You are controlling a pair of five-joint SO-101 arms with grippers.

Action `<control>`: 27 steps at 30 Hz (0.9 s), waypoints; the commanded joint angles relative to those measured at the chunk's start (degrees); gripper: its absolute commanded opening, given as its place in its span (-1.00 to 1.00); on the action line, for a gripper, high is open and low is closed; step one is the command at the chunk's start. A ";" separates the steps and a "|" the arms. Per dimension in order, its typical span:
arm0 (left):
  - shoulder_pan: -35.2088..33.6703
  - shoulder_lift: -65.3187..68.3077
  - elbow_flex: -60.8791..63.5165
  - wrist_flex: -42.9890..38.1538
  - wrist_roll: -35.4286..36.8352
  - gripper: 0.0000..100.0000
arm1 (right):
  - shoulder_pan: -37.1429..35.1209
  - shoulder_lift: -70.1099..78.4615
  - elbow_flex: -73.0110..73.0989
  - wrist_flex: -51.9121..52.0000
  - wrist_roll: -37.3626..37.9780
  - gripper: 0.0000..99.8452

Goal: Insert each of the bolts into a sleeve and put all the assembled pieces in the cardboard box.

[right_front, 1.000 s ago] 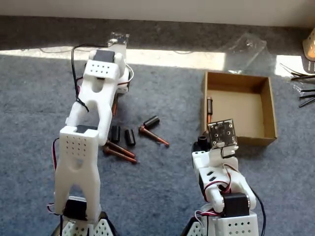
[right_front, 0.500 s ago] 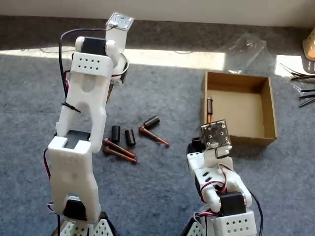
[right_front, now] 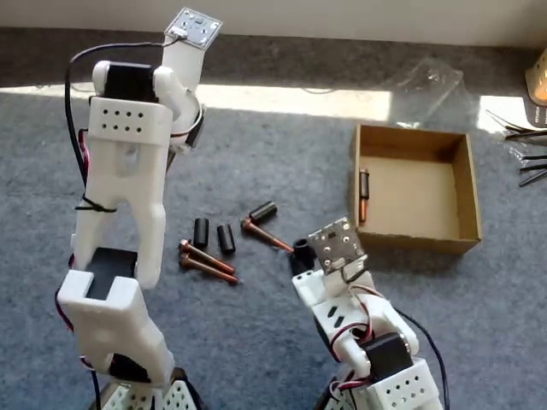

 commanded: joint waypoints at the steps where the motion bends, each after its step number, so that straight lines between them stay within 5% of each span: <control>1: -0.75 -10.51 6.11 0.35 -0.62 -0.99 | -2.24 -0.13 -0.84 -7.78 -0.09 -0.99; 6: -0.57 -20.79 17.27 -2.73 -0.62 -0.99 | -2.77 -0.13 -1.19 -10.59 -0.35 -0.99; 16: -0.48 -41.36 48.40 -22.24 -0.62 -0.99 | -7.34 -0.04 -1.19 -18.33 -0.35 -0.99; 27: -0.31 -59.91 65.89 -34.73 -0.53 -0.99 | -7.43 -0.48 2.24 -25.80 -0.53 -0.99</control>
